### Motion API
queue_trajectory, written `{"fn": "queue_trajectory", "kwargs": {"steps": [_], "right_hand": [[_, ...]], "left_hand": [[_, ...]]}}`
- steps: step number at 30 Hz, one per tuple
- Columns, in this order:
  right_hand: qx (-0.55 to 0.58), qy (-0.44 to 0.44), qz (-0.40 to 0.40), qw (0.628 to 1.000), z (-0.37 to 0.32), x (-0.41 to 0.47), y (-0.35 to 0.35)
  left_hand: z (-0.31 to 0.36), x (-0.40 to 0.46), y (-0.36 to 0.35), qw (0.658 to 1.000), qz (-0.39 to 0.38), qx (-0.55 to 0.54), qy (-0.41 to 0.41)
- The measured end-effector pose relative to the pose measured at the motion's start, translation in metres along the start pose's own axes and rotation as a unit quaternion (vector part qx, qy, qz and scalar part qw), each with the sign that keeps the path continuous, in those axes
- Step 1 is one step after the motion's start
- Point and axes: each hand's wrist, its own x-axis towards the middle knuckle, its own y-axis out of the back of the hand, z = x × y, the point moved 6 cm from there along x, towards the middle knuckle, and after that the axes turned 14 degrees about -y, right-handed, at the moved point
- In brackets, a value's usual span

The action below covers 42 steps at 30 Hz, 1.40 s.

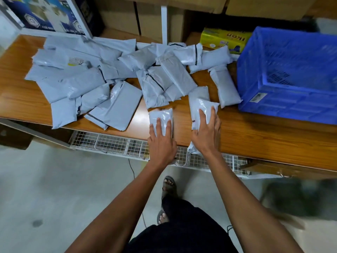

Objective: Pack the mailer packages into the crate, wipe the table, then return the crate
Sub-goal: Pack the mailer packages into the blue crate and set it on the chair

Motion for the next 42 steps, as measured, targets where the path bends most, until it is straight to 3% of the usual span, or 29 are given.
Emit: {"fn": "queue_trajectory", "kwargs": {"steps": [13,19,27,30,35,42], "right_hand": [[0.021,-0.001,0.11,0.994,0.103,-0.04,0.149],[0.041,-0.022,0.138,0.989,0.148,0.012,0.206],[0.045,-0.033,0.122,0.991,0.204,0.151,0.253],[0.041,-0.033,0.101,0.993,0.223,0.224,0.265],[0.011,-0.037,-0.005,0.999,0.235,0.329,0.259],[-0.046,0.014,-0.118,0.992,0.24,0.395,0.204]], "left_hand": [[0.18,0.005,0.051,0.982,0.054,-0.004,-0.183],[0.265,0.051,0.06,0.969,0.07,-0.002,-0.238],[0.359,0.18,0.059,0.97,0.073,0.018,-0.232],[0.386,0.241,0.054,0.976,0.064,0.022,-0.205],[0.408,0.332,0.034,0.988,0.006,0.027,-0.153],[0.395,0.405,-0.032,0.988,-0.114,0.055,-0.087]]}}
